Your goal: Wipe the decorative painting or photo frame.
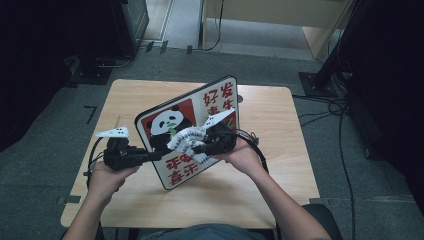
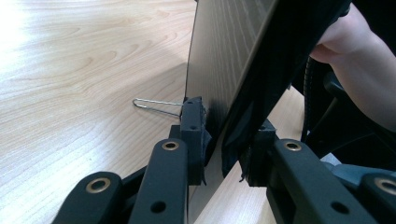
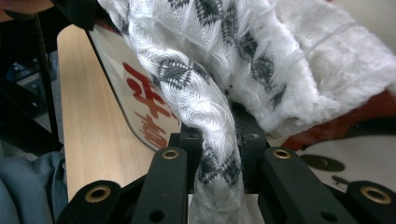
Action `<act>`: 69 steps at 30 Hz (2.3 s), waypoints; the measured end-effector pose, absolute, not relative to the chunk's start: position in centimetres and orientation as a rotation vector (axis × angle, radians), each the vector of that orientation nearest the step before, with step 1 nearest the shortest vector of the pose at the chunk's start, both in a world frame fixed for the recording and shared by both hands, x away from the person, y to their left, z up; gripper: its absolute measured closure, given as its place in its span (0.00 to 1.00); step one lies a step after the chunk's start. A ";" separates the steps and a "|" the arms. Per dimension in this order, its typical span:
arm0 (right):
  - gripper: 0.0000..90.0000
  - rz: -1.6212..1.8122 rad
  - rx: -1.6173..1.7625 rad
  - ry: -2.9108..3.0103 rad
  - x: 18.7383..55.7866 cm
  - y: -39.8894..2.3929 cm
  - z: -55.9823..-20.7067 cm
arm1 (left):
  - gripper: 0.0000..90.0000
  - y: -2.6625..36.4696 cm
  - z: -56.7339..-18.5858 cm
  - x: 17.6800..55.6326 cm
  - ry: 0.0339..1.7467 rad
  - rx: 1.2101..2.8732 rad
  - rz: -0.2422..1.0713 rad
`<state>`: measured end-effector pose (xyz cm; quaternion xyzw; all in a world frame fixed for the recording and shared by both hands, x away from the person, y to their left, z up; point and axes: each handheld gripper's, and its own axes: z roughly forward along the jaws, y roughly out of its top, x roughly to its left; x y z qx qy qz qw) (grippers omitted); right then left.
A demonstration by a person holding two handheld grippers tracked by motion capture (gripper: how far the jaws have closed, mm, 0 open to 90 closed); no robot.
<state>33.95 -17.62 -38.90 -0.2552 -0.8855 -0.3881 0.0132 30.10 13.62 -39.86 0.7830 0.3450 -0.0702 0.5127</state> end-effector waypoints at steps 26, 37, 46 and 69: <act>0.86 -1.142 -0.818 -2.755 33.2 -17.8 -42.1 | 0.83 13.6 -39.8 30.1 0.832 1.889 -0.171; 0.86 -1.107 -0.822 -2.757 32.9 -17.8 -43.5 | 0.83 13.6 -39.8 30.1 0.831 1.890 -0.171; 0.86 -1.048 -0.853 -2.749 32.6 -18.0 -45.3 | 0.83 13.6 -39.8 30.1 0.829 1.891 -0.171; 0.86 -0.921 -0.822 -2.756 32.5 -17.6 -47.6 | 0.82 13.6 -39.8 30.0 0.831 1.892 -0.173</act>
